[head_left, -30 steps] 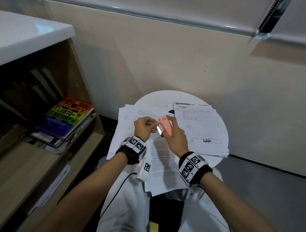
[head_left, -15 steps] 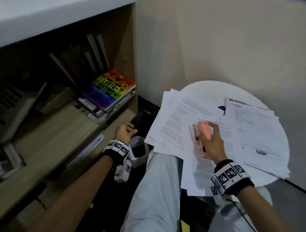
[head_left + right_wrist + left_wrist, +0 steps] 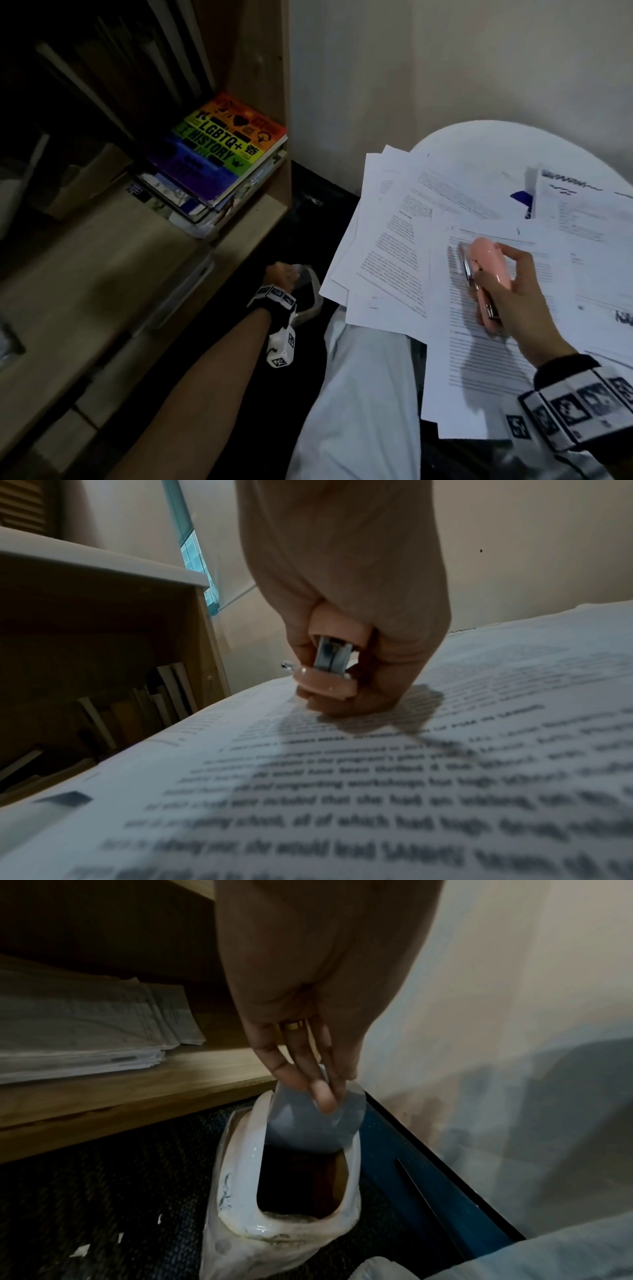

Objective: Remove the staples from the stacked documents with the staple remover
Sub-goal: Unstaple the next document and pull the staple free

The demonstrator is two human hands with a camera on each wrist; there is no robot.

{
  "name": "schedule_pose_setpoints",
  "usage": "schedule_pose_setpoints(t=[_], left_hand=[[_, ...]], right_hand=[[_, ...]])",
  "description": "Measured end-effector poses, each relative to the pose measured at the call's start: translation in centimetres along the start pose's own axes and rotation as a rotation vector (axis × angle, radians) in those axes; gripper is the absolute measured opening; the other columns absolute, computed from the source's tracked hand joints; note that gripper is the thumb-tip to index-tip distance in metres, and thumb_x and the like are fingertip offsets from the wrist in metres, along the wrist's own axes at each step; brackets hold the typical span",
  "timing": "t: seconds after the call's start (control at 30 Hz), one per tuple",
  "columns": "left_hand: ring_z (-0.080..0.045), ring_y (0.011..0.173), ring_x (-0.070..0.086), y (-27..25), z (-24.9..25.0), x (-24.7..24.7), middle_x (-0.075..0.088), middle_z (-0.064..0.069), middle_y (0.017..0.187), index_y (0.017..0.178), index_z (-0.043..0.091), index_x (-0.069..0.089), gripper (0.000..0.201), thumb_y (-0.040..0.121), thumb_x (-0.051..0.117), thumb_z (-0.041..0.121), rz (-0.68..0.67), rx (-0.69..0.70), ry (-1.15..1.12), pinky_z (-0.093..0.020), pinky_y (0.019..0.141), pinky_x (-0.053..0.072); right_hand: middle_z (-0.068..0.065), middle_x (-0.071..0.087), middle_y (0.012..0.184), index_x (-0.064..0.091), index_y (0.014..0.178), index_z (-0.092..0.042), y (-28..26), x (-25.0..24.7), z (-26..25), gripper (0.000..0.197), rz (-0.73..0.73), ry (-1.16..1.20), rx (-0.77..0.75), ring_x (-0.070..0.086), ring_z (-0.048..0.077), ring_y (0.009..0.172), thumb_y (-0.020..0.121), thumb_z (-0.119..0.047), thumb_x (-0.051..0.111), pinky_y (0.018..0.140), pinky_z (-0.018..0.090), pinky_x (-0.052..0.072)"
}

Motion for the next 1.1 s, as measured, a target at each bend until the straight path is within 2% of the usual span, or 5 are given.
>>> schedule_pose_setpoints(t=[0.33,0.5,0.8,0.93,1.1], left_hand=[[-0.035,0.092,0.067,-1.0,0.3,-1.1,0.071,-0.022,0.094,0.092,-0.001,0.072,0.022,0.078,0.067,0.015,0.019,-0.025,0.115,-0.035,0.076,0.052],[-0.029,0.077,0.067,-2.2,0.7,-1.9,0.064,-0.012,0.07,0.062,0.014,0.056,0.021,0.067,0.075,0.019,0.084,0.047,0.057,-0.027,0.065,0.047],[-0.014,0.077,0.048,-11.0,14.0,-6.9,0.048,0.002,0.092,0.094,0.009,0.055,0.014,0.083,0.063,0.007,0.512,0.653,-0.255,-0.025,0.07,0.044],[-0.013,0.083,0.053,-16.2,20.4,-3.6,0.052,-0.004,0.098,0.099,0.006,0.059,0.02,0.084,0.067,0.016,0.219,0.828,-0.126,-0.024,0.077,0.047],[-0.034,0.127,0.028,-18.8,22.1,3.4,0.027,-0.016,0.137,0.129,0.002,0.038,0.077,0.076,0.072,0.046,-0.038,0.399,0.376,-0.043,0.105,0.036]], right_hand=[[0.01,0.06,0.08,0.039,0.116,-0.042,-0.2,0.0,-0.3,0.039,-0.006,-0.015,0.001,0.045,0.023,0.051,0.093,-0.016,0.057,0.034,0.022,0.036],[0.01,0.063,0.083,0.039,0.117,-0.041,-0.2,0.0,-0.2,0.038,-0.006,0.012,-0.002,0.049,0.023,0.056,0.094,-0.017,0.057,0.045,0.027,0.041],[0.007,0.052,0.08,0.054,0.1,-0.009,-0.1,-2.3,0.1,0.018,0.042,0.065,0.099,0.051,0.026,0.074,0.092,-0.024,0.059,0.058,0.029,0.04],[0.007,0.055,0.074,0.058,0.094,-0.007,-1.6,-5.7,0.8,0.022,0.126,0.153,0.118,0.052,0.023,0.065,0.084,-0.023,0.069,0.057,0.03,0.043],[0.013,0.06,0.08,0.065,0.094,0.001,-2.7,-10.2,3.4,0.029,0.231,-0.06,0.092,0.052,0.022,0.06,0.08,-0.023,0.073,0.049,0.025,0.042]])
Point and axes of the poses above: each hand's wrist, its own y-axis towards the middle knuckle, its own x-axis out of the palm, z = x × y, the point moved 4 cm from there along y, towards the middle knuckle
